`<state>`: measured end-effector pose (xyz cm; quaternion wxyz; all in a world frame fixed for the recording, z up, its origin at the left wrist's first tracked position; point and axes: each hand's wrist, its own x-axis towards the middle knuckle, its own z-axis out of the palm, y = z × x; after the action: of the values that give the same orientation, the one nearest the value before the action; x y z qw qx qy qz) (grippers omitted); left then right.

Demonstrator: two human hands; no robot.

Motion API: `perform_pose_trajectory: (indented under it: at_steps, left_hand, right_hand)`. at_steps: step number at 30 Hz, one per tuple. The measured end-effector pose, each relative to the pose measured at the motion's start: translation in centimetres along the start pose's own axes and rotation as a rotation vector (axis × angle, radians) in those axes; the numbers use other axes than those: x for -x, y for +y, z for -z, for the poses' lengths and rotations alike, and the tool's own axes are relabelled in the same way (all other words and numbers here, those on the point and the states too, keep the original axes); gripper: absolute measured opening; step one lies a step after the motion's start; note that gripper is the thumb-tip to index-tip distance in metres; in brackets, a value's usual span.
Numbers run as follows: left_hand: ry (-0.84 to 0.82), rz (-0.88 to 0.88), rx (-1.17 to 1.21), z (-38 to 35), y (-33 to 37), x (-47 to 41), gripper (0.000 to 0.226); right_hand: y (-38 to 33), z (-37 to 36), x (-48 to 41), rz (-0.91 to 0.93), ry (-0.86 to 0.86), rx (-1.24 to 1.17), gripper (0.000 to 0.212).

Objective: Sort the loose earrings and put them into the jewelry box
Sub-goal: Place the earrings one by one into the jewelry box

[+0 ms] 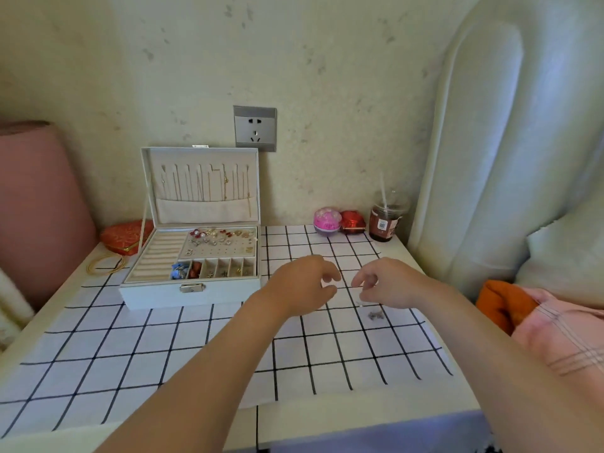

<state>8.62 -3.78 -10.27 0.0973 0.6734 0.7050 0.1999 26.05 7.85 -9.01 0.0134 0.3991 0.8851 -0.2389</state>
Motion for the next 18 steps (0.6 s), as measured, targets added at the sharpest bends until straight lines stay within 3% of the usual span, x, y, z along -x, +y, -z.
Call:
perform_pose_trajectory:
  at_steps: [3, 6, 13, 18]
  left_hand:
    - [-0.097, -0.022, -0.011, -2.0, 1.1, -0.5, 0.029]
    - [-0.146, -0.022, 0.003, -3.4, 1.9, -0.8, 0.03]
    - [-0.129, 0.008, 0.021, -4.8, 2.4, -0.8, 0.019]
    - [-0.092, 0.043, 0.044, -5.1, 2.2, -0.5, 0.02]
  right_hand:
    - [1.1, 0.0, 0.9, -0.054, -0.15, -0.003, 0.026]
    - [1.5, -0.2, 1.1, -0.071, -0.166, -0.007, 0.022]
    - [1.5, -1.3, 0.4, -0.049, -0.178, -0.207, 0.027]
    - [1.4, -1.0, 0.4, 0.019, -0.24, -0.183, 0.032]
